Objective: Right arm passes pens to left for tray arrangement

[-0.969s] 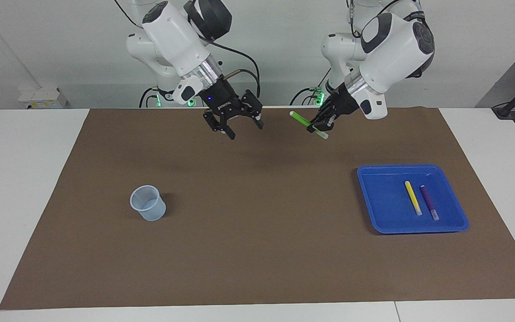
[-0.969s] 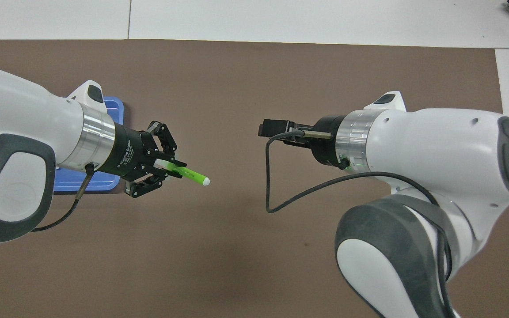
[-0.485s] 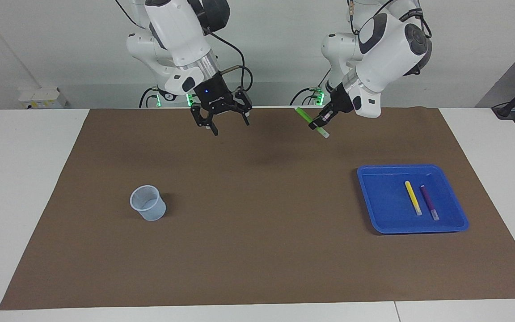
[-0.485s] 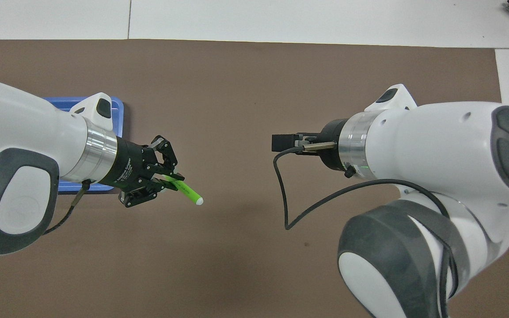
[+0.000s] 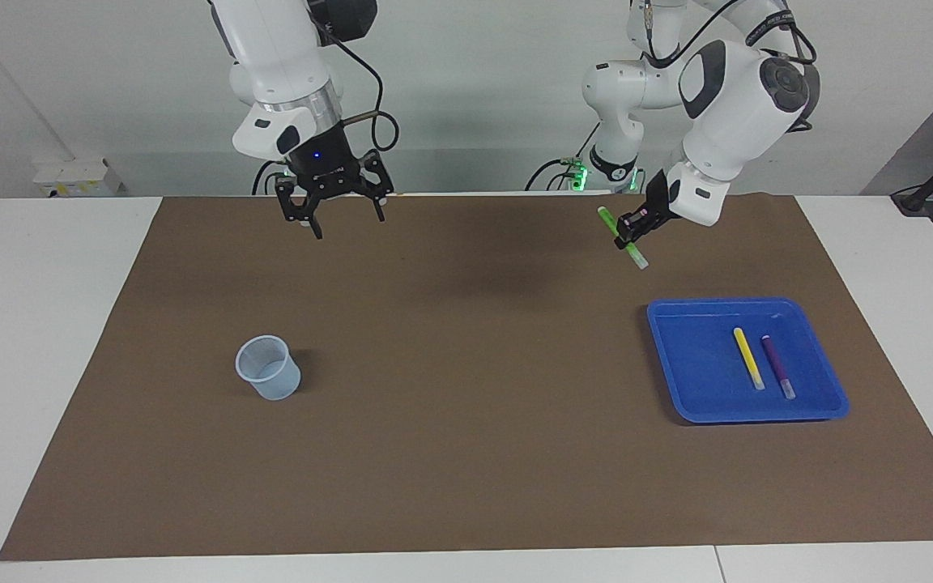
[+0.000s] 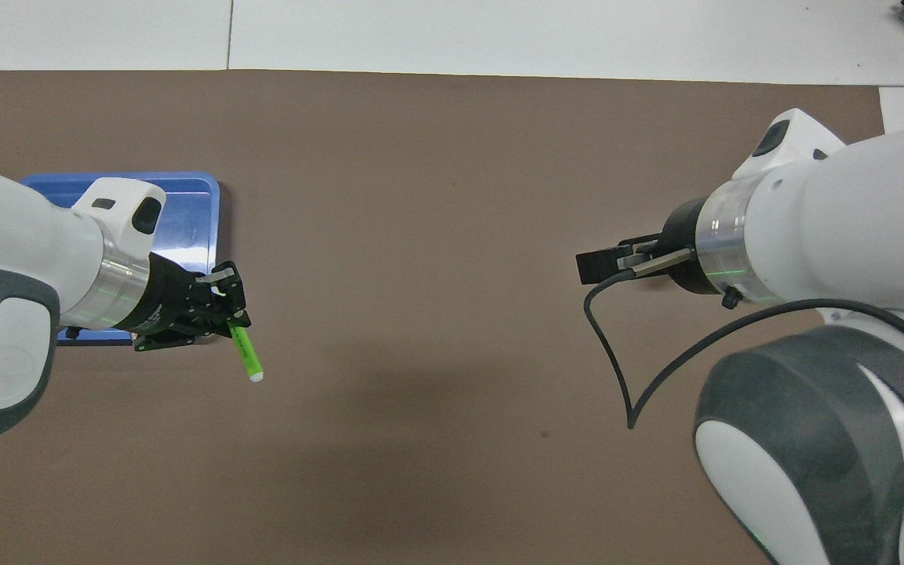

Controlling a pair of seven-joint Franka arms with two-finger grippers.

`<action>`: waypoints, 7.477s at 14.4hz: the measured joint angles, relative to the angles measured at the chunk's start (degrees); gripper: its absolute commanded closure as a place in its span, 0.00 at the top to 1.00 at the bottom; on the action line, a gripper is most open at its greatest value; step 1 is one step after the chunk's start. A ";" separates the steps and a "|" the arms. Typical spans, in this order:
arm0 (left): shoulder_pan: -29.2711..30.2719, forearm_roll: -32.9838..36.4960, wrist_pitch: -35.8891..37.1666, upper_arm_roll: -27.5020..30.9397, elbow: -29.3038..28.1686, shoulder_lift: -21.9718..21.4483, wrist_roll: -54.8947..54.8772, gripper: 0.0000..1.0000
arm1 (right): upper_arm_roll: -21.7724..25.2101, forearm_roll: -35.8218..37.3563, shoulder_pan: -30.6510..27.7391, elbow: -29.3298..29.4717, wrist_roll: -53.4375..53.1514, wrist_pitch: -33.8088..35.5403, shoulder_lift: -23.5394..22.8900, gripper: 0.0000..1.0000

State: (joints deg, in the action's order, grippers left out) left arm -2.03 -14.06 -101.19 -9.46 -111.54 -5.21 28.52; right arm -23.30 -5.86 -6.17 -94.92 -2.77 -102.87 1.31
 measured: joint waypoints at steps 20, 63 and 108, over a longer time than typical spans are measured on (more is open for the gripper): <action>10.60 12.44 -17.62 0.20 3.46 17.81 -25.94 0.00 | 8.99 11.93 2.82 8.83 8.52 9.96 -8.25 1.00; 10.79 14.98 -27.14 0.07 2.31 26.44 -29.05 0.77 | 20.63 6.49 5.06 7.84 8.90 11.80 -3.25 1.00; 10.54 15.00 11.51 -1.27 22.39 5.21 -29.23 1.00 | 20.64 6.49 6.61 7.75 8.91 12.87 -2.33 1.00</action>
State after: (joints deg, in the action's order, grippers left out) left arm 8.51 0.94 -89.67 -10.73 -89.15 0.00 -0.71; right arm -2.66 0.63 0.44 -87.18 6.13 -90.01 -1.02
